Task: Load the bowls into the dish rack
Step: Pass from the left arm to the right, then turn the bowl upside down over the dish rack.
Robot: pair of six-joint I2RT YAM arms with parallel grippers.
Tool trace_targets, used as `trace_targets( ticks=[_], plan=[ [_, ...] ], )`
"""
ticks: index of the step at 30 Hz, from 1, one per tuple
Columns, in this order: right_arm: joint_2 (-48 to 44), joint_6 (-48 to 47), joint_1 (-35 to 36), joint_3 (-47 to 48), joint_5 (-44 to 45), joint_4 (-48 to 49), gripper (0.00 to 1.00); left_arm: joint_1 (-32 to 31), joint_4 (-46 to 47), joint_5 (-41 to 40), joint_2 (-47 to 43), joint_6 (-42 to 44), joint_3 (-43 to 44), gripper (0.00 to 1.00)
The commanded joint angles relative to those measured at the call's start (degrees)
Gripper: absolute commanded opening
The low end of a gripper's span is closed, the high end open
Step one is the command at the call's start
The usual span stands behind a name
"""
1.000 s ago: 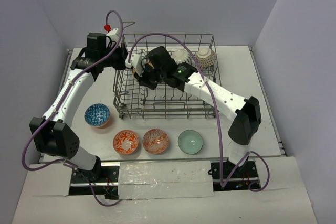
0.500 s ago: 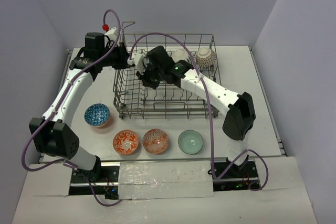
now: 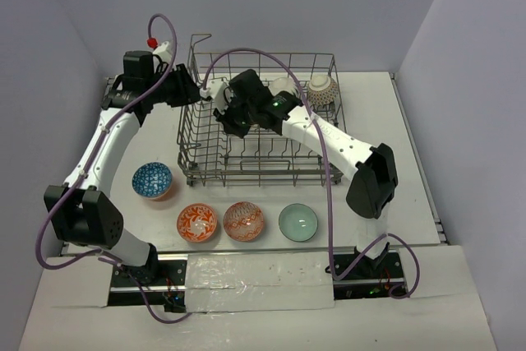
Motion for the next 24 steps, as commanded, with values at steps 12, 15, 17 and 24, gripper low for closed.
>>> trace_targets(
  ticks=[12, 15, 17, 24],
  plan=[
    [0.4, 13.1, -4.6, 5.3, -5.8, 8.5, 0.0, 5.1, 6.6, -8.5, -6.9, -4.8, -3.5, 0.39],
    [1.0, 15.7, -4.7, 5.3, -7.1, 10.4, 0.0, 5.3, 6.5, -8.8, -6.0, -5.3, -3.4, 0.39],
    [1.3, 17.4, -4.9, 4.6, -9.4, 12.4, 0.0, 5.3, 6.4, -8.1, -5.5, -5.3, -3.4, 0.39],
    [1.5, 25.6, -5.3, 2.0, -12.6, 20.0, 0.0, 5.3, 5.7, -9.7, -4.2, -5.3, -3.4, 0.38]
  ],
)
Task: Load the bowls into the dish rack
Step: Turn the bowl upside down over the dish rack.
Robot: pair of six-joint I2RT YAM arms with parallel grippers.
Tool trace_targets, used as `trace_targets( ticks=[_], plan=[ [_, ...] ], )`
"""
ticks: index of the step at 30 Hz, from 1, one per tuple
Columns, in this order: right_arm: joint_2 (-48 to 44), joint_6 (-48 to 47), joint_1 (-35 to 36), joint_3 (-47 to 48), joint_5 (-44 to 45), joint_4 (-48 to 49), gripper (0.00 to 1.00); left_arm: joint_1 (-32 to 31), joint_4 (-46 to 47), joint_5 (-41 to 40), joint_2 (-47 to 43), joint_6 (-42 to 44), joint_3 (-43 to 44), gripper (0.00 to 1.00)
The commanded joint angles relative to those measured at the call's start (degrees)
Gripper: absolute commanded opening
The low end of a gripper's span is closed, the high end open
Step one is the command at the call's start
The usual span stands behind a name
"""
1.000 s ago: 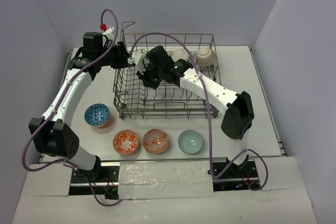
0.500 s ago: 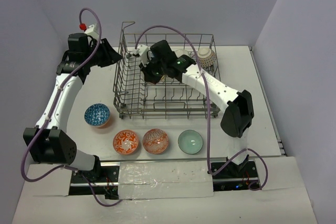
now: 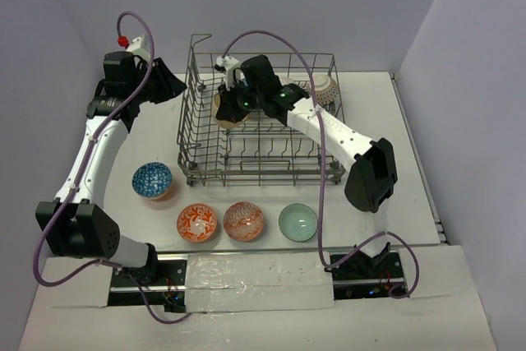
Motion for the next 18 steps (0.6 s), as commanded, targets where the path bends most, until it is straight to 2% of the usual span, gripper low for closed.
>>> trace_targets(
  ticks=[1, 18],
  plan=[
    [-0.5, 5.1, -0.1, 0.5, -2.6, 10.5, 0.0, 0.2, 1.4, -1.0, 0.9, -0.5, -0.1, 0.38],
    [3.3, 21.2, -0.4, -2.9, 0.6, 25.2, 0.0, 0.2, 1.6, -0.8, 0.4, -0.9, -0.3, 0.37]
  ],
)
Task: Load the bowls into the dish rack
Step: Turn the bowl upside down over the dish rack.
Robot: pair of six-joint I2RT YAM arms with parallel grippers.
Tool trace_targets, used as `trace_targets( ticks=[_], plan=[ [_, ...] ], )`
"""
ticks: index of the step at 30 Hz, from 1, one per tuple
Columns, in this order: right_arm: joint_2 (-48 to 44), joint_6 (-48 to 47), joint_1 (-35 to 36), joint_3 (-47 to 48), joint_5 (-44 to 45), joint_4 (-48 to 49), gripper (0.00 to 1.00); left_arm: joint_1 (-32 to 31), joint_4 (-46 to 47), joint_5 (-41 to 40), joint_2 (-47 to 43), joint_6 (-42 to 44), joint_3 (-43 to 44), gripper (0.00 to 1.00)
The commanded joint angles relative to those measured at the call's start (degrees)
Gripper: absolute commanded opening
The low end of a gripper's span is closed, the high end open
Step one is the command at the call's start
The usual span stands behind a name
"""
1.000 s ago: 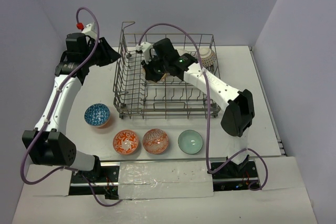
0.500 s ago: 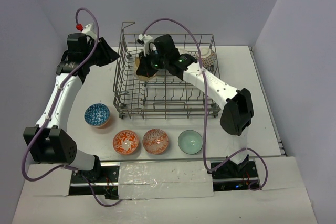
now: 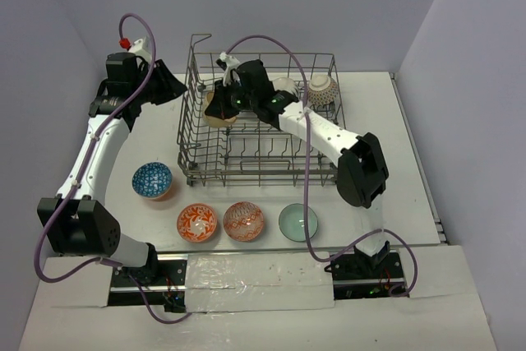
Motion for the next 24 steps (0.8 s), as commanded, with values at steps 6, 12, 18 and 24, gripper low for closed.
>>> trace_targets(
  ticks=[6, 12, 18, 24],
  plan=[
    [0.9, 9.9, -0.8, -0.7, 2.9, 15.7, 0.0, 0.2, 2.0, -0.8, -1.3, -0.5, -0.2, 0.37],
    [3.3, 16.9, -1.4, -0.5, 3.1, 22.0, 0.0, 0.6, 2.0, -0.8, -1.5, -0.9, -0.2, 0.37],
    [6.5, 22.1, -1.5, 1.0, 4.5, 26.2, 0.0, 1.8, 2.6, -0.3, -1.7, -1.4, -0.5, 0.36],
    [7.5, 26.2, -1.4, -1.4, 7.1, 31.6, 0.0, 2.8, 2.7, 0.8, -1.6, -2.0, -0.5, 0.35]
  ],
)
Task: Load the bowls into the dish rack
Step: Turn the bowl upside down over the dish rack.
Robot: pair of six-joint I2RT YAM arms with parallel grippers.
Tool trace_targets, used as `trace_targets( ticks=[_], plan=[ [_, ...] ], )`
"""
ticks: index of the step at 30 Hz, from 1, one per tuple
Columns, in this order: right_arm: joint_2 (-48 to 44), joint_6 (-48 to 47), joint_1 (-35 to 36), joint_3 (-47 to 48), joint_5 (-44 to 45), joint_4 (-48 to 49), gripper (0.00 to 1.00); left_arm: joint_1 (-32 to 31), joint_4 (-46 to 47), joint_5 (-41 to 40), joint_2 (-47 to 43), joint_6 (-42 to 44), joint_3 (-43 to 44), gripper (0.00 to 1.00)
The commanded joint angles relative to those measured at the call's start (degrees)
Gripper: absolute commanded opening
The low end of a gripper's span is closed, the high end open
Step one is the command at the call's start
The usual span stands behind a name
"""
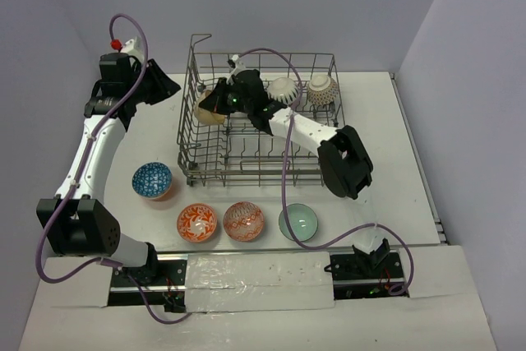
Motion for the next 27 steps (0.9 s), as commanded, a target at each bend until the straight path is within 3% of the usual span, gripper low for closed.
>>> trace_targets(
  ticks=[1, 14, 27],
  plan=[
    [-1.4, 4.3, -0.2, 0.7, 2.3, 12.0, 0.0, 0.7, 2.6, 1.3, -1.6, -0.8, -0.3, 0.35],
    [1.7, 13.0, -0.6, -1.5, 2.6, 21.5, 0.0, 1.4, 2.8, 2.5, -1.3, -1.3, -0.4, 0.34],
    [2.9, 16.3, -0.6, -4.3, 4.7, 24.3, 0.0, 1.6, 2.9, 3.2, -1.1, -1.5, -0.5, 0.34]
  ],
)
